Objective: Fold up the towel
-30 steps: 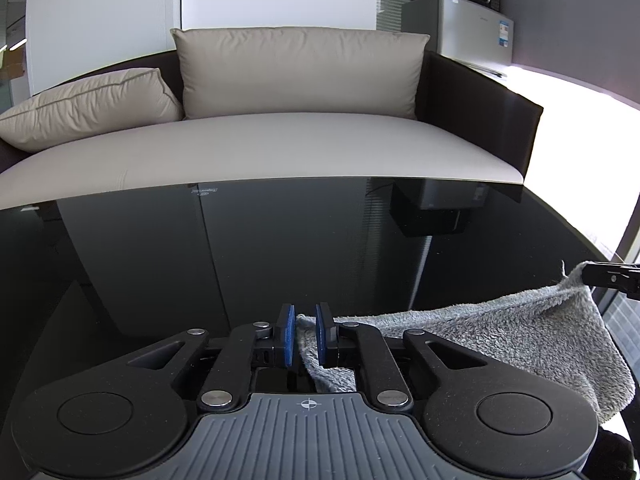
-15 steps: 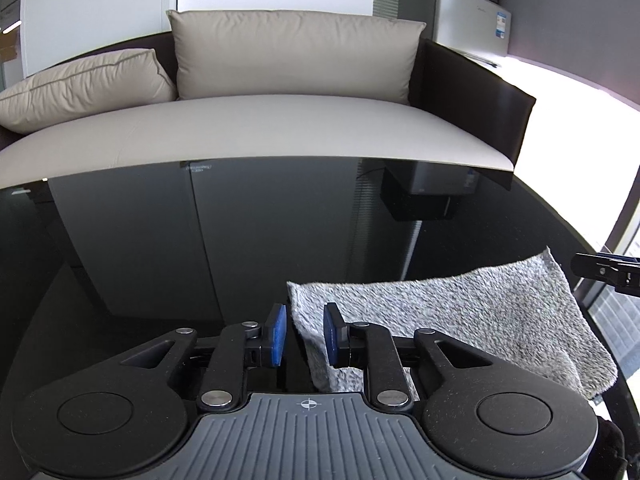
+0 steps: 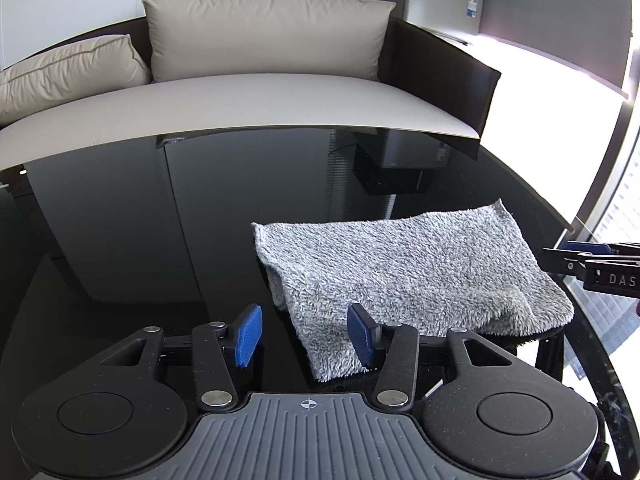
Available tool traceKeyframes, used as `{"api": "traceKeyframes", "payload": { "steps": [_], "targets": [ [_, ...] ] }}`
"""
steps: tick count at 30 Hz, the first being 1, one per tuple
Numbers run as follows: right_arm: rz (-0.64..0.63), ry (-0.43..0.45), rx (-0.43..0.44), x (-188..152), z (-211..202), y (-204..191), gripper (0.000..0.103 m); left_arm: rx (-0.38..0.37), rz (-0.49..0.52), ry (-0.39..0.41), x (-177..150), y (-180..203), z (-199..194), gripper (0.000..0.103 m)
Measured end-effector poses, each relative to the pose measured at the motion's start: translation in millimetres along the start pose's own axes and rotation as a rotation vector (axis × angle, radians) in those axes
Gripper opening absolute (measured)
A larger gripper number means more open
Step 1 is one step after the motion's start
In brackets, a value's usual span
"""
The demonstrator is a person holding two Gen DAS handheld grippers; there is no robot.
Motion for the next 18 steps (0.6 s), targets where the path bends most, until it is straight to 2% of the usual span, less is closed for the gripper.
{"api": "traceKeyframes", "payload": {
  "steps": [4, 16, 18],
  "targets": [
    [-0.004, -0.009, -0.009, -5.2, -7.1, -0.3, 0.056, -0.007, -0.005, 0.005, -0.4, -4.0, -2.2, 0.043],
    [0.011, -0.060, 0.014, -18.6, -16.8, -2.1, 0.056, -0.081, 0.004, -0.036, -4.0, 1.0, 2.3, 0.014],
    [0.010, -0.069, 0.014, -19.2, -16.8, -2.9, 0.056, -0.086, 0.002, -0.041, -4.6, 1.4, 2.9, 0.013]
  ]
}}
Point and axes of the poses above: each gripper's, at about its wrist camera, not at the fingertips, and z roughly the way its jaws point, y to its right, x to its top, the point moved 4 cm from there along z, roughly the way its jaws point, and after that the axes turned 14 degrees about x, right-handed, at the moved point
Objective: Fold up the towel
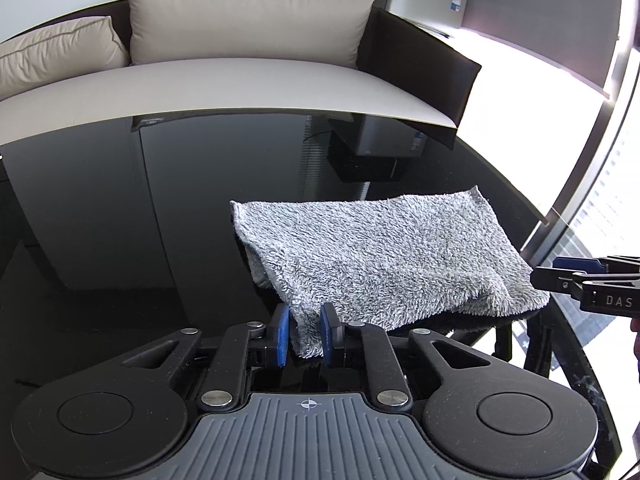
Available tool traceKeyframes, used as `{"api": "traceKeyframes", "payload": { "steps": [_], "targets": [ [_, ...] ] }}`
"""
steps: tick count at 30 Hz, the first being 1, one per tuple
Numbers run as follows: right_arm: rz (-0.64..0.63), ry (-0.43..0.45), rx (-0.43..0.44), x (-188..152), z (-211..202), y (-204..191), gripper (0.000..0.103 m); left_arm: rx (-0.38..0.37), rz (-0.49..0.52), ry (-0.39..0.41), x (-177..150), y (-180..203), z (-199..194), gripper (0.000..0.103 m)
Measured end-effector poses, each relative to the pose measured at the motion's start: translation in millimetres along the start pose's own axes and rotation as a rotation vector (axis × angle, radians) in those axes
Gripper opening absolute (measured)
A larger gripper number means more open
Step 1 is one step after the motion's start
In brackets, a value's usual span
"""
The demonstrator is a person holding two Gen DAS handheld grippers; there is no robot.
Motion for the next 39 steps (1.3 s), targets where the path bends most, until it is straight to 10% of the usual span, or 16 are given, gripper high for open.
{"api": "traceKeyframes", "payload": {
  "steps": [21, 39],
  "targets": [
    [-0.028, -0.077, 0.010, -7.8, 6.5, -6.6, 0.004, 0.015, 0.004, -0.003, 0.2, -2.7, -3.9, 0.003],
    [0.013, -0.041, 0.060, 0.4, -1.0, 7.6, 0.005, 0.040, 0.000, -0.023, 4.6, -13.4, -12.4, 0.007]
  ]
}}
Point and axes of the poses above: each gripper's, at about its wrist camera, not at the fingertips, and z roughly the way its jaws point, y to its right, x to its top, the point moved 4 cm from there along z, roughly the way its jaws point, and after that the axes turned 14 degrees about x, right-handed, at the moved point
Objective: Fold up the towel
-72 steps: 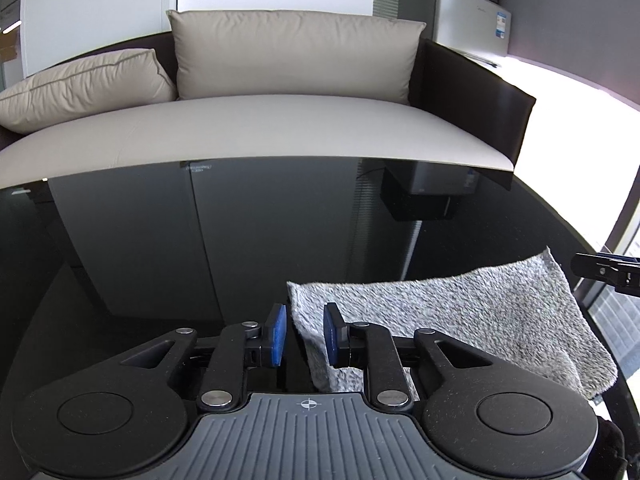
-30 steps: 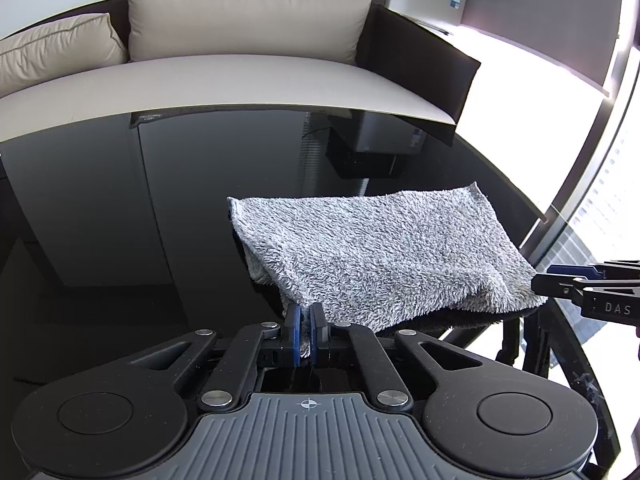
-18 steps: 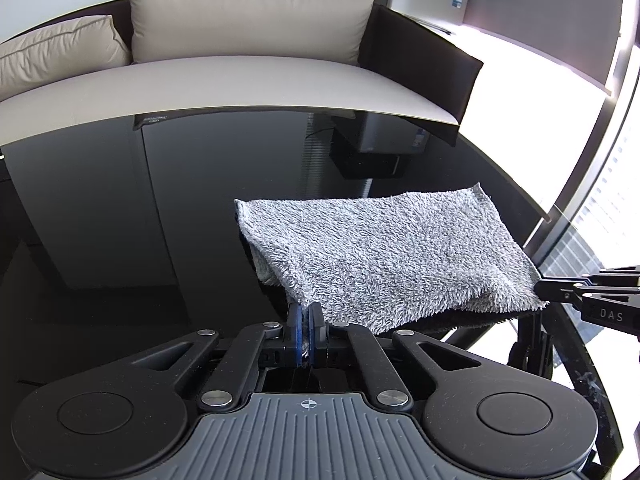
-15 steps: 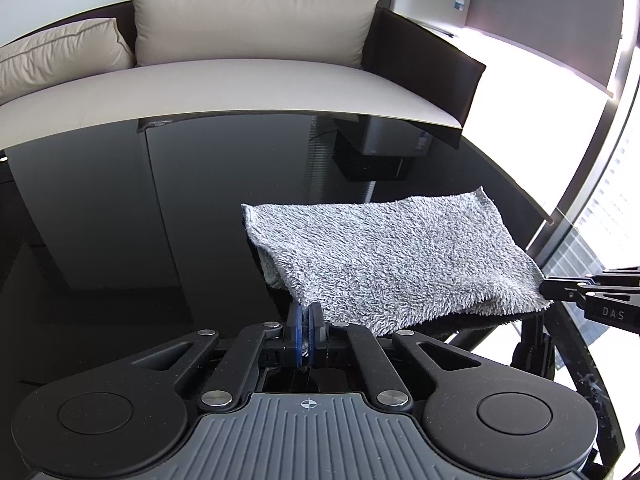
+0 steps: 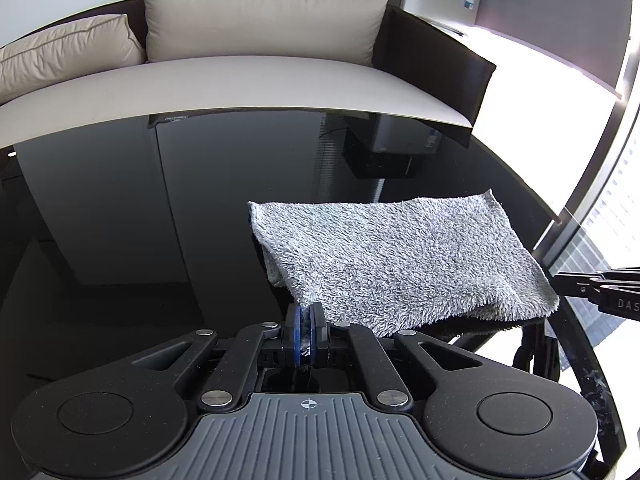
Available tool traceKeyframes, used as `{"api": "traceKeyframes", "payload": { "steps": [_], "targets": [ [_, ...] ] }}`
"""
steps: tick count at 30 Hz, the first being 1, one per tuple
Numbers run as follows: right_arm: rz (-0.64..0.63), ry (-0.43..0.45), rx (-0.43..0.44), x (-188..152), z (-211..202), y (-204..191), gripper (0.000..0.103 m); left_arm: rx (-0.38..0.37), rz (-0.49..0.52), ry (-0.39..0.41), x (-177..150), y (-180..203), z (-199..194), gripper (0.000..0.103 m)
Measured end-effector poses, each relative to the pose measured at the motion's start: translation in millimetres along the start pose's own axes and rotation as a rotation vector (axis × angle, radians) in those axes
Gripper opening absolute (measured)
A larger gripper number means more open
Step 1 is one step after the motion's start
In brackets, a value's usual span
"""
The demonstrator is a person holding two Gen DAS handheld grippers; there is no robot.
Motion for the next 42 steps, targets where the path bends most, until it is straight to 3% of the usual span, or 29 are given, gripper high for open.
{"api": "traceKeyframes", "payload": {
  "steps": [3, 6, 8, 14, 18, 20, 22, 28, 42],
  "targets": [
    [-0.006, -0.004, 0.004, 0.3, -0.2, -3.1, 0.010, 0.000, -0.004, -0.004, -2.9, -2.4, -3.0, 0.020],
    [0.000, 0.001, 0.011, -0.3, -1.9, -5.8, 0.036, -0.013, -0.003, -0.009, -7.0, -3.1, -6.5, 0.029],
    [0.006, 0.013, 0.026, -0.2, -5.0, -7.8, 0.037, -0.021, -0.001, -0.009, -8.7, -2.6, -7.6, 0.035],
    [0.015, 0.001, 0.054, -2.8, -6.0, -10.9, 0.038, -0.069, -0.010, -0.025, -12.3, 1.6, -3.8, 0.033],
    [0.000, -0.021, 0.055, -6.1, -1.9, -14.5, 0.037, -0.064, 0.000, -0.039, -14.9, 3.4, 0.8, 0.014],
    [-0.012, -0.035, 0.046, -8.0, 1.4, -16.3, 0.036, -0.060, 0.005, -0.039, -15.7, 3.7, 1.6, 0.007],
    [-0.023, -0.046, 0.042, -9.4, 3.7, -17.5, 0.024, -0.059, 0.002, -0.039, -15.8, 3.6, 2.9, 0.006],
    [-0.036, -0.053, 0.038, -10.7, 5.1, -18.9, 0.004, -0.041, 0.007, -0.029, -15.4, 3.9, 2.7, 0.003],
    [-0.051, -0.019, -0.006, -3.6, -3.1, -8.6, 0.002, -0.014, 0.029, -0.016, -12.5, 0.0, -10.9, 0.003]
  ]
}}
Point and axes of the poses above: each gripper's, at about its wrist camera, not at the fingertips, and z roughly the way its jaws point, y to its right, x to its top, the point moved 4 cm from there along z, roughly the way its jaws point, and after that the axes turned 14 degrees about x, right-handed, at the moved point
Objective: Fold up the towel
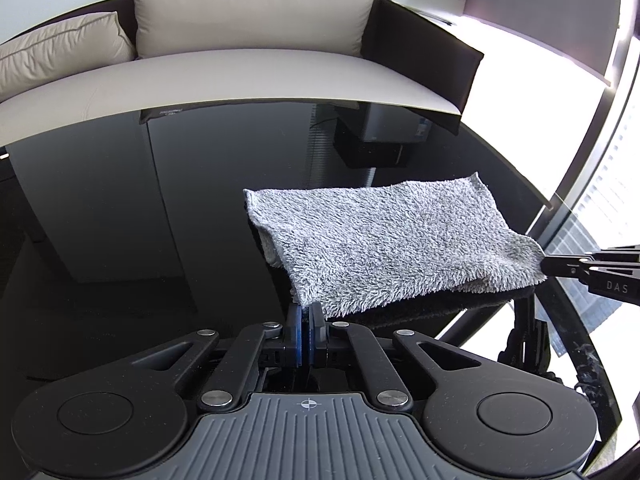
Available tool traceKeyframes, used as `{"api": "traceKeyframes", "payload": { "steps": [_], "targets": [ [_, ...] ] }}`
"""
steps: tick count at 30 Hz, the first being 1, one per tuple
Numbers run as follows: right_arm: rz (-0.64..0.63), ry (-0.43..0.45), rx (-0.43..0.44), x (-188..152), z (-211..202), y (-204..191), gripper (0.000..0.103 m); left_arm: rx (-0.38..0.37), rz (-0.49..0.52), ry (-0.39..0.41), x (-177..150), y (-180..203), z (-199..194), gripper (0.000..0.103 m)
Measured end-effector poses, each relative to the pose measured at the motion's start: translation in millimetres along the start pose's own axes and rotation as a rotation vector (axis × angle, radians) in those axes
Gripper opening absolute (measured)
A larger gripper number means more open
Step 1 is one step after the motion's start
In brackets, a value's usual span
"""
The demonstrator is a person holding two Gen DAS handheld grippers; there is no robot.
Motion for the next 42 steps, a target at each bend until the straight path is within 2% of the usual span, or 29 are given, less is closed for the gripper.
{"api": "traceKeyframes", "payload": {
  "steps": [16, 24, 30, 32, 34, 38, 42],
  "targets": [
    [-0.006, -0.035, 0.013, 3.3, 4.4, 11.6, 0.001, 0.028, 0.043, -0.048, -0.5, 0.8, 9.2, 0.003],
    [-0.019, -0.072, 0.020, 0.8, 10.1, 11.3, 0.002, 0.046, 0.057, -0.044, -0.1, 0.7, 9.2, 0.004],
    [-0.041, -0.056, 0.003, -0.6, 9.4, 11.7, 0.005, 0.072, 0.022, -0.024, 2.7, -5.4, 4.1, 0.021],
    [-0.029, -0.037, 0.001, 1.4, 6.8, 12.3, 0.015, 0.072, -0.002, 0.004, 6.5, -7.9, -0.8, 0.025],
    [-0.016, -0.010, 0.007, 4.5, 2.0, 11.9, 0.044, 0.067, -0.027, 0.049, 12.4, -7.7, -5.5, 0.029],
    [0.011, 0.071, 0.003, 11.9, -7.4, 12.0, 0.049, 0.054, -0.049, 0.078, 19.3, -0.1, -2.2, 0.032],
    [0.013, 0.080, -0.033, 12.8, 1.9, 11.4, 0.049, 0.103, 0.032, 0.089, 22.6, 18.3, 9.7, 0.032]
  ]
}}
Point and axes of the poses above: each gripper's, at about its wrist camera, not at the fingertips, and z roughly the way its jaws point, y to its right, x to its top, the point moved 4 cm from there along z, roughly the way its jaws point, and after that the axes turned 14 degrees about x, right-handed, at the moved point
